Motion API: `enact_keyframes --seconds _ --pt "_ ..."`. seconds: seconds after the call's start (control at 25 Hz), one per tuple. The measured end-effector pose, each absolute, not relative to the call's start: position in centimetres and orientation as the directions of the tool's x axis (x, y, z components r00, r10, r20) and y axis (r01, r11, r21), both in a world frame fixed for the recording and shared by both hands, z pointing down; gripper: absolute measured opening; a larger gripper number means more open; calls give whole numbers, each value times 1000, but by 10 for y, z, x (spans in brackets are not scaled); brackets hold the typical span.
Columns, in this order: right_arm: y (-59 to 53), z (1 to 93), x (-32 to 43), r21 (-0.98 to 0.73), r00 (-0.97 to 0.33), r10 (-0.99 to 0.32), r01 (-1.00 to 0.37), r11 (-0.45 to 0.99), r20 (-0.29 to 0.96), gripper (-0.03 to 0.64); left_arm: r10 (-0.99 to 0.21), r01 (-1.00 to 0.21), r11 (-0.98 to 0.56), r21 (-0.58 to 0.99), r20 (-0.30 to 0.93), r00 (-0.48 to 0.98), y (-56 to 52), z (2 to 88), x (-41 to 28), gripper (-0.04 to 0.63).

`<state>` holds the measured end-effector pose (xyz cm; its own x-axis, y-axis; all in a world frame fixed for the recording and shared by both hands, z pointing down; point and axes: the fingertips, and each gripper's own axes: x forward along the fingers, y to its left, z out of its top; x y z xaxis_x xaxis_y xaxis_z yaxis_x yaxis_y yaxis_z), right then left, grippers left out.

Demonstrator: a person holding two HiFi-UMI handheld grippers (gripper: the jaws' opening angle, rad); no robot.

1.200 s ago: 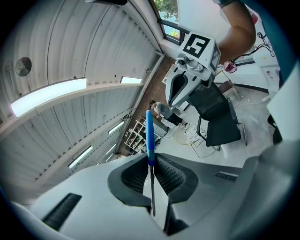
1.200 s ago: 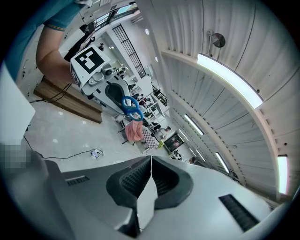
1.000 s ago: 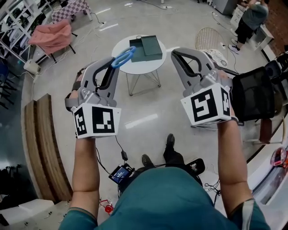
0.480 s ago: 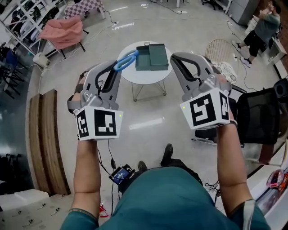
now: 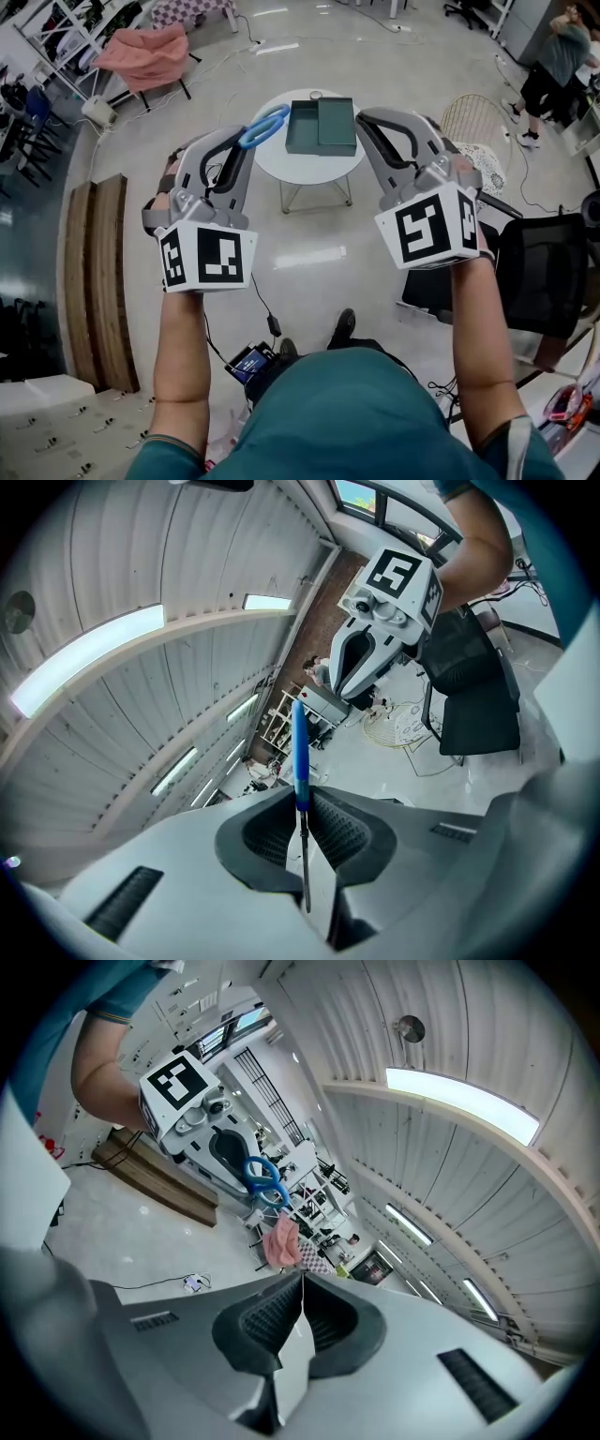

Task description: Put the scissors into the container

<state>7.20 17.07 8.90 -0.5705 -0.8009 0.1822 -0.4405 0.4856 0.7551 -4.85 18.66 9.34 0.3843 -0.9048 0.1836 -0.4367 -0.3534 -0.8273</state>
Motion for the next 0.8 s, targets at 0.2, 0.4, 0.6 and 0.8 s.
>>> enact_keyframes --seconds 0.2,0.4,0.6,0.8 --pt "151 91 90 743 -595 -785 -444 500 172 37 -915 -428 -343 -836 195 353 172 94 -32 51" --pt "130 90 109 737 -602 -783 -456 499 158 37 -919 -422 -343 -839 206 337 156 95 -16 51" --pt "109 93 115 726 -590 -792 -473 499 159 37 -913 -408 -351 -843 212 348 134 95 -11 51" --pt "83 97 116 734 -547 -820 -484 476 170 37 -896 -410 -371 -833 205 394 96 103 -12 51"
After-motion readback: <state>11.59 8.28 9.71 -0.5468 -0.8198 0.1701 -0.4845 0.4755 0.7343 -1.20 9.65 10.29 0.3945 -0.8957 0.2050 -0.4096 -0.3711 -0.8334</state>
